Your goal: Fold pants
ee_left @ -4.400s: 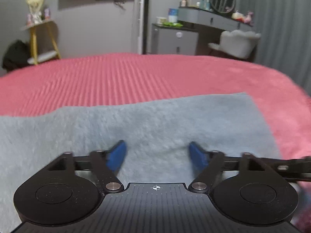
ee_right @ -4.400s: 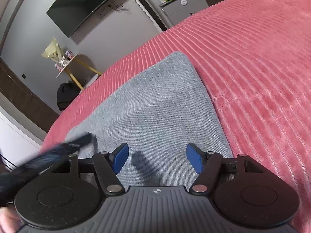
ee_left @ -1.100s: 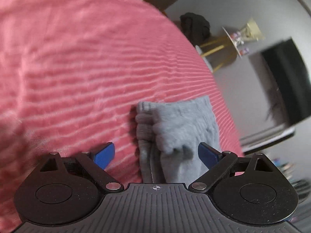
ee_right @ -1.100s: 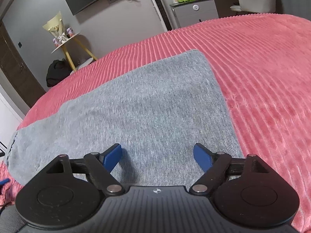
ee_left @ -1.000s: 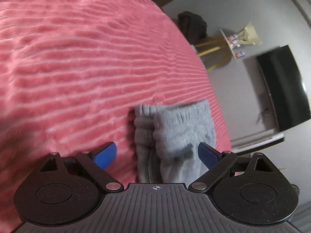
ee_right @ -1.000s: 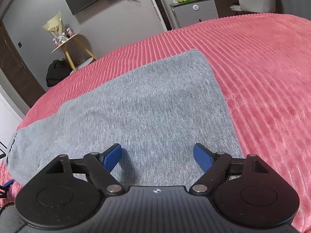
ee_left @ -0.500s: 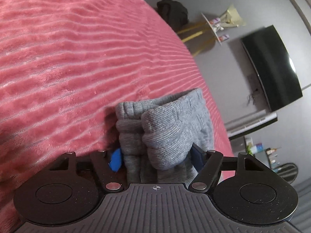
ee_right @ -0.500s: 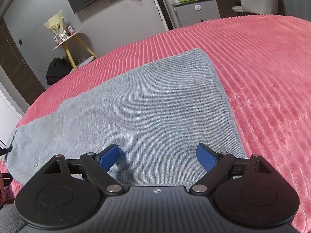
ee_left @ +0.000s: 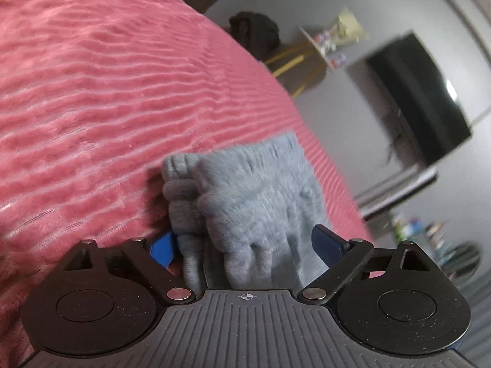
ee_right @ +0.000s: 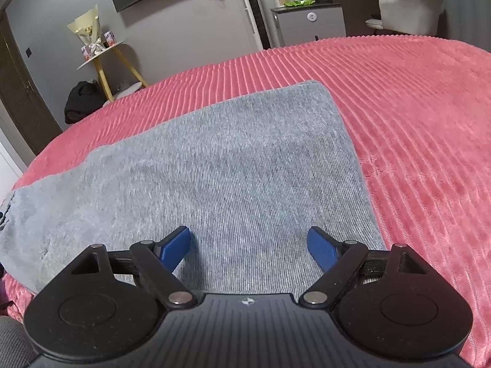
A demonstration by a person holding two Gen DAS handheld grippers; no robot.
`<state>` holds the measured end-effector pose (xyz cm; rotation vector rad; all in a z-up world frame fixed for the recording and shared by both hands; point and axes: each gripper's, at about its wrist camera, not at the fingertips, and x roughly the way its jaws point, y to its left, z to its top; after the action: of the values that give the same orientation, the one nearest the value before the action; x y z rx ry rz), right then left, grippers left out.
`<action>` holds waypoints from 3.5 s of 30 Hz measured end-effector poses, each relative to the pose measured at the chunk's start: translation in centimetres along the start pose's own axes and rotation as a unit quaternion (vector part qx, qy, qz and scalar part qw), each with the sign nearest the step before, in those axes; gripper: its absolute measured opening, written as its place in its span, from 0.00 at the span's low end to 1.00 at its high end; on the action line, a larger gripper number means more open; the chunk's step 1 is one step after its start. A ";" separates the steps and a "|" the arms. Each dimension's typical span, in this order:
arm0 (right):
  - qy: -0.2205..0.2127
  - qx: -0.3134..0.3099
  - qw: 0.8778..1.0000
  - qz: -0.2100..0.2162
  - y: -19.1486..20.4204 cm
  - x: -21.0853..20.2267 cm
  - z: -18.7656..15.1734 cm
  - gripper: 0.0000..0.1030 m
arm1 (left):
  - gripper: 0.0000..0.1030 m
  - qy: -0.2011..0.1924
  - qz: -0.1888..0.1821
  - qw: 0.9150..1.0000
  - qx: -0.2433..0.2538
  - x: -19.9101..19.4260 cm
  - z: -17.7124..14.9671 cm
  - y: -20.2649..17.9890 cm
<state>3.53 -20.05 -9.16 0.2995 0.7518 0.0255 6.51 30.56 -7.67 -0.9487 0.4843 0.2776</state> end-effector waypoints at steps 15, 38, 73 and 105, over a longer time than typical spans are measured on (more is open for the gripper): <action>-0.001 0.004 1.000 0.003 -0.1 0.1 0.3 0.85 | 0.29 -0.005 0.023 0.990 0.136 -3.3 0.5 -6.0; 0.009 0.204 0.972 0.120 -4.1 -5.0 -0.7 0.78 | 0.58 0.185 -0.129 0.859 0.460 -8.3 -25.9 -24.0; -0.067 0.259 0.934 0.237 1.8 -7.2 7.9 0.40 | 0.84 0.119 -0.008 0.980 0.156 -7.6 -14.8 -13.1; -0.055 0.117 0.989 0.075 -0.7 -8.0 4.0 0.43 | 0.89 0.151 0.010 0.943 0.297 -5.0 -19.0 -17.0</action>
<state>0.31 -22.76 -1.21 0.5759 0.6224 0.0637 4.37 5.23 -2.32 -0.3909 0.8063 -0.0069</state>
